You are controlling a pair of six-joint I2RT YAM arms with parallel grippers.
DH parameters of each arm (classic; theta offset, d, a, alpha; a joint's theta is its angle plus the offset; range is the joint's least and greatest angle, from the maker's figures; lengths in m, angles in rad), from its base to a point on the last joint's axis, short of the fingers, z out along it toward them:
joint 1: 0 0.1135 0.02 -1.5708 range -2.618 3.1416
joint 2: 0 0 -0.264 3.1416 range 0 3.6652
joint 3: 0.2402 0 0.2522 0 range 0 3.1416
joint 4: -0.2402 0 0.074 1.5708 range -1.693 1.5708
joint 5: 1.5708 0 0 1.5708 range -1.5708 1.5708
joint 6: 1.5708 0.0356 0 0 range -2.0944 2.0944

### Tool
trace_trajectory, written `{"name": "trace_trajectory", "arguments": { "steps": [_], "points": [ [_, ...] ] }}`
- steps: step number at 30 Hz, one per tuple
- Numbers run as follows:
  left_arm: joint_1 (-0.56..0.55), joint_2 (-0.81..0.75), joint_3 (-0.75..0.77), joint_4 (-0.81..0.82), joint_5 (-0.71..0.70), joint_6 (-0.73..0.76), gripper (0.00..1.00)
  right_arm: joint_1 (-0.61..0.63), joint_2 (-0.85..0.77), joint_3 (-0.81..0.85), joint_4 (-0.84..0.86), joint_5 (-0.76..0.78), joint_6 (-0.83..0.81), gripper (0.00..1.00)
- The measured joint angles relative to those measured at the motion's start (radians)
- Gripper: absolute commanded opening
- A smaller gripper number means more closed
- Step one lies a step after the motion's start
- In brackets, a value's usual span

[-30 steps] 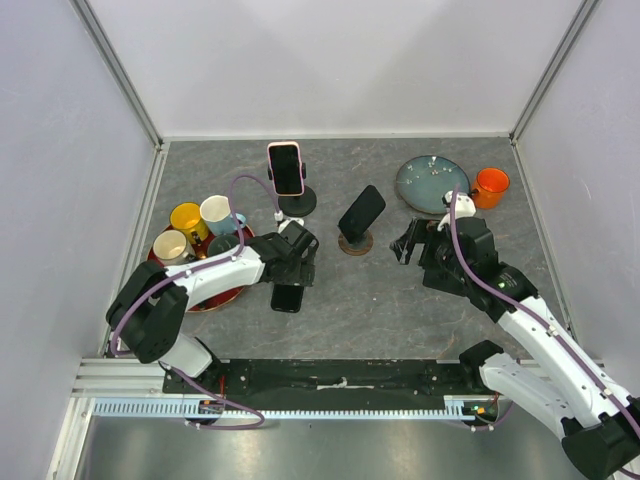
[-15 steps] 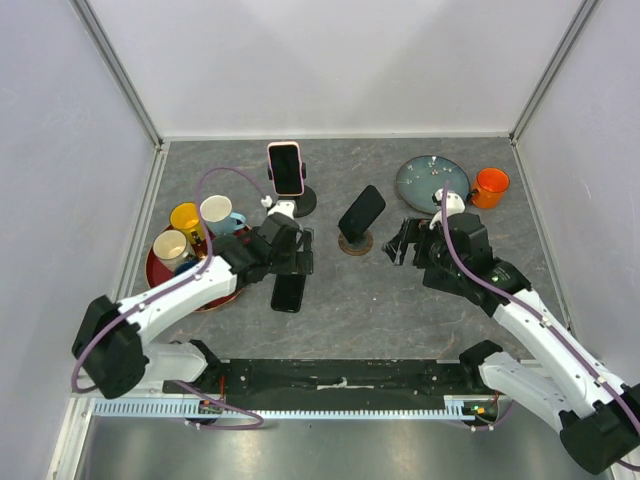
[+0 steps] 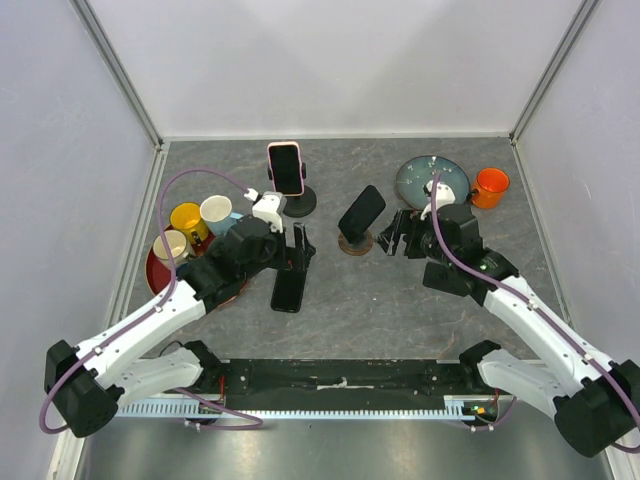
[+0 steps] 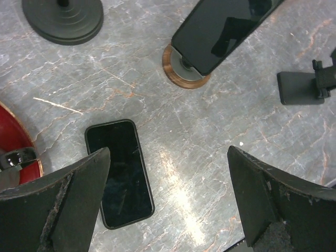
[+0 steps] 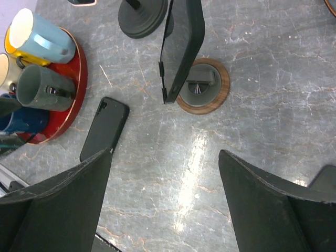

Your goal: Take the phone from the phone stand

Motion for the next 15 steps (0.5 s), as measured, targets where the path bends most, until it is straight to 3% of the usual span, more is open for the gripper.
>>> {"name": "trace_trajectory", "arguments": {
  "steps": [8,11,15],
  "points": [
    [0.0,-0.033,-0.047,0.06,0.079,0.031,1.0,0.0,0.06,0.003,0.085,0.03,0.014,0.8],
    [0.0,-0.034,-0.053,0.069,0.099,0.037,1.0,0.0,0.089,0.005,0.111,0.069,0.022,0.72],
    [0.0,-0.034,-0.053,0.077,0.113,0.041,1.0,-0.001,0.135,0.014,0.148,0.111,0.032,0.72]
  ]
}}
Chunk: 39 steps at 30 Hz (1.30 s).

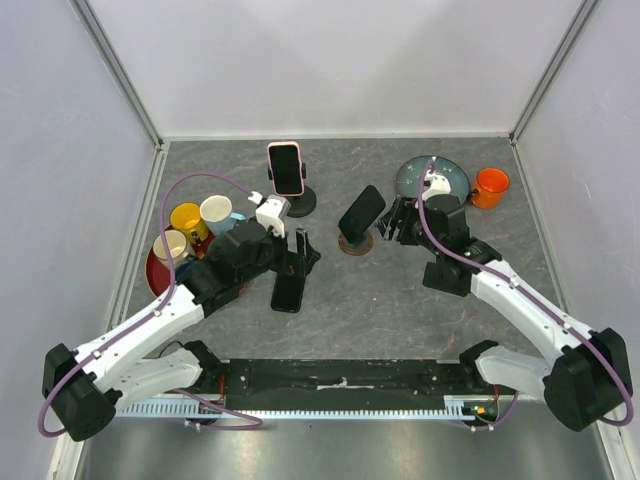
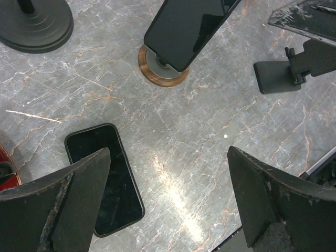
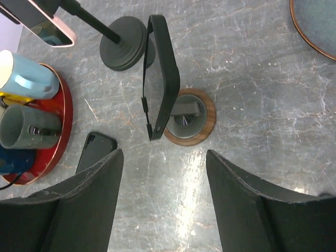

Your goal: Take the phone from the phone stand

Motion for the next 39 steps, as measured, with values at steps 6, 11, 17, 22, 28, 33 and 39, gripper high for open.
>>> {"name": "trace_trajectory", "arguments": {
  "steps": [6,11,17,22,28,33,39],
  "points": [
    [0.0,0.0,0.0,0.015,0.016,0.008,1.0,-0.012,0.098,0.026,0.082,-0.011,0.018,0.72],
    [0.0,0.0,0.0,0.016,0.022,0.011,1.0,-0.069,0.165,0.028,0.148,-0.061,0.045,0.68],
    [0.0,0.0,0.0,0.016,0.023,0.011,1.0,-0.123,0.214,0.028,0.222,-0.135,0.069,0.64],
    [0.0,0.0,0.0,0.016,0.034,0.011,1.0,-0.127,0.246,0.028,0.278,-0.191,0.073,0.59],
    [0.0,0.0,0.0,0.016,0.046,0.011,1.0,-0.132,0.29,0.028,0.317,-0.227,0.074,0.5],
    [0.0,0.0,0.0,0.016,0.056,0.011,1.0,-0.132,0.3,0.028,0.333,-0.246,0.069,0.39],
    [0.0,0.001,0.0,0.016,0.072,0.011,1.0,-0.132,0.299,0.028,0.341,-0.265,0.054,0.19]
  ]
}}
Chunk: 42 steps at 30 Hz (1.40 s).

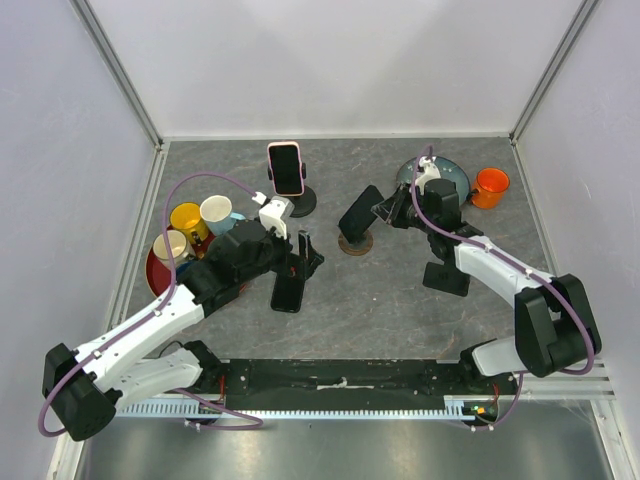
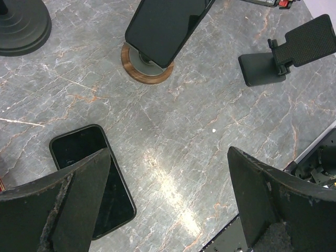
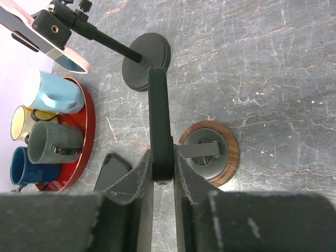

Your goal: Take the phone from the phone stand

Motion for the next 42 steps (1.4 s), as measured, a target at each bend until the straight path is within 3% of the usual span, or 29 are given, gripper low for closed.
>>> {"name": "trace_trajectory", "arguments": {
  "steps": [3,7,28,42],
  "points": [
    [0.0,0.0,0.0,0.0,0.002,0.0,1.0,0.0,-0.004,0.0,-0.005,0.0,-0.007,0.06],
    [0.0,0.0,0.0,0.0,0.003,0.0,1.0,0.0,-0.013,0.0,-0.015,0.0,-0.012,0.0],
    [0.0,0.0,0.0,0.0,-0.003,0.008,0.98,0.0,-0.169,0.008,-0.081,-0.031,-0.022,0.0],
    [-0.07,0.074,0.057,-0.003,-0.036,0.074,1.0,0.005,-0.228,0.021,-0.169,-0.171,0.002,0.0]
  ]
}}
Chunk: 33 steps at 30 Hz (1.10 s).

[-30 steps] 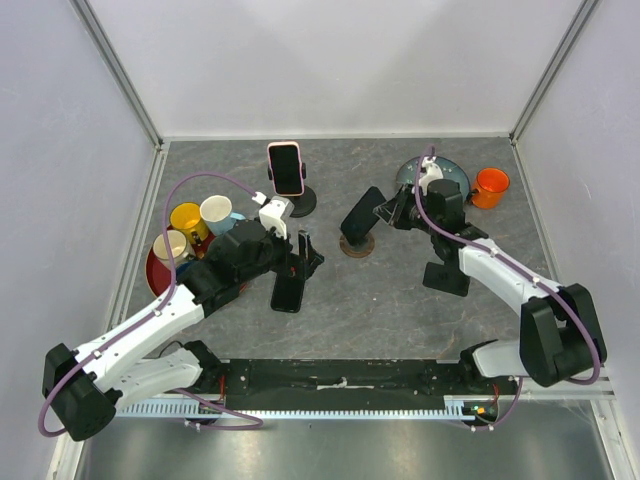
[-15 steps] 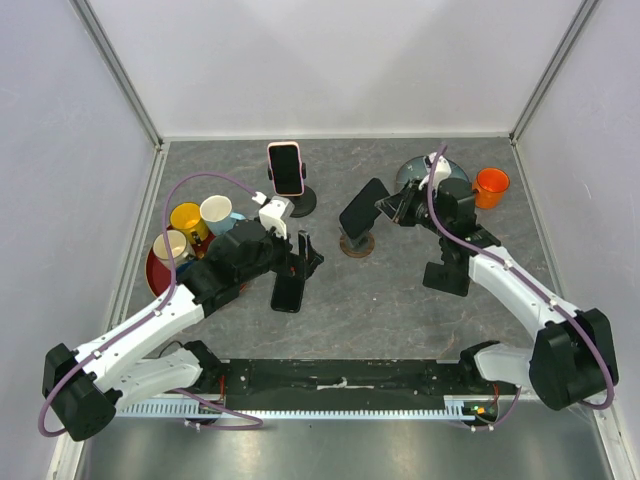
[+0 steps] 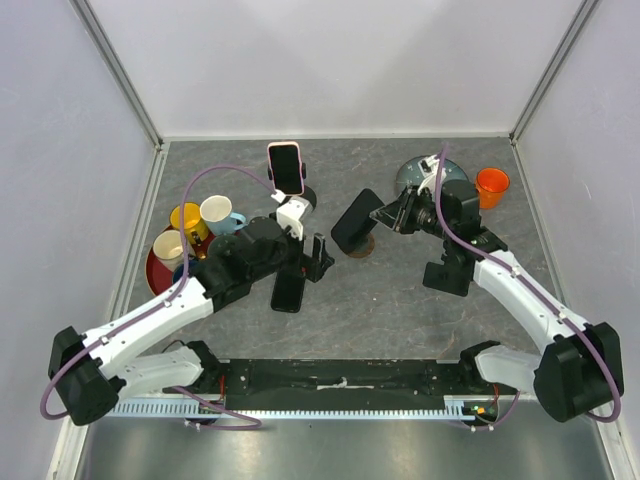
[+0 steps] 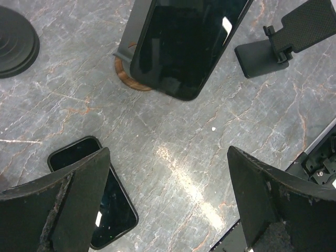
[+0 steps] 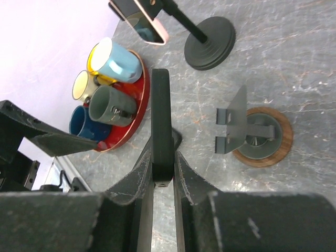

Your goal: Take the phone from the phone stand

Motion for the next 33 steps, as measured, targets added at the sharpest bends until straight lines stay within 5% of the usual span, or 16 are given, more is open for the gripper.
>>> {"name": "trace_trajectory", "arguments": {
  "steps": [33],
  "points": [
    [-0.151,0.238,0.225,-0.101,-0.154,0.105,1.0,0.116,-0.018,-0.036,-0.048,-0.188,0.043,0.0]
  ]
}}
